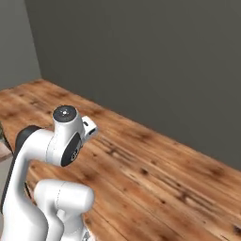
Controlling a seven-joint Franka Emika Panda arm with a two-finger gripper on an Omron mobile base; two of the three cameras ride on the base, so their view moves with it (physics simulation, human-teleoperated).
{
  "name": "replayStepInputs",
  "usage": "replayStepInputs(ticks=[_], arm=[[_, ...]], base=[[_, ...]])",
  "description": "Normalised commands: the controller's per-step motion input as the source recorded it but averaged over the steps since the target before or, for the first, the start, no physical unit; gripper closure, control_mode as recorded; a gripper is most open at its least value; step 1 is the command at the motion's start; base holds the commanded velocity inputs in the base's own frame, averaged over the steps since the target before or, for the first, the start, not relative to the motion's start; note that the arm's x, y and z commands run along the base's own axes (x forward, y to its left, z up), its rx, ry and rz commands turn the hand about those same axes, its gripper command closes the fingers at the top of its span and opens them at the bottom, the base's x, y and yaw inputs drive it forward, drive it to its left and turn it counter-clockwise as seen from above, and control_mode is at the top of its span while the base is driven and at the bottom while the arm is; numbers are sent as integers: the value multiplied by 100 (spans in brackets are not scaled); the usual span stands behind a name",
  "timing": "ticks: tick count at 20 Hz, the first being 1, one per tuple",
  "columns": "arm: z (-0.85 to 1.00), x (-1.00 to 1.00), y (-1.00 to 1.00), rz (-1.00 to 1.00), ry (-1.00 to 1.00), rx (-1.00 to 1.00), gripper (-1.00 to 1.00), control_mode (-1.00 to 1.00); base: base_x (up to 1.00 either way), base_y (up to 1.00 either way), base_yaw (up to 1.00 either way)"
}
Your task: Pick up the brewed coffee from the coffee machine and place it next to the breakfast plate on the dining counter.
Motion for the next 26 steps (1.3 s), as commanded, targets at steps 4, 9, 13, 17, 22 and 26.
replayStepInputs(ticks=[4, 9, 13, 17, 22, 26], arm=[[0, 0, 0, 0, 0, 0, 100, 100], [0, 0, 0, 0, 0, 0, 100, 100], [0, 0, 0, 0, 0, 0, 100, 100], [0, 0, 0, 0, 0, 0, 100, 100], [0, 0, 0, 0, 0, 0, 100, 100], [0, 0, 0, 0, 0, 0, 100, 100]], base=[[100, -26, 65], [100, -25, 66], [100, -28, 65], [100, -30, 64], [100, -38, 63], [100, -68, 55]])
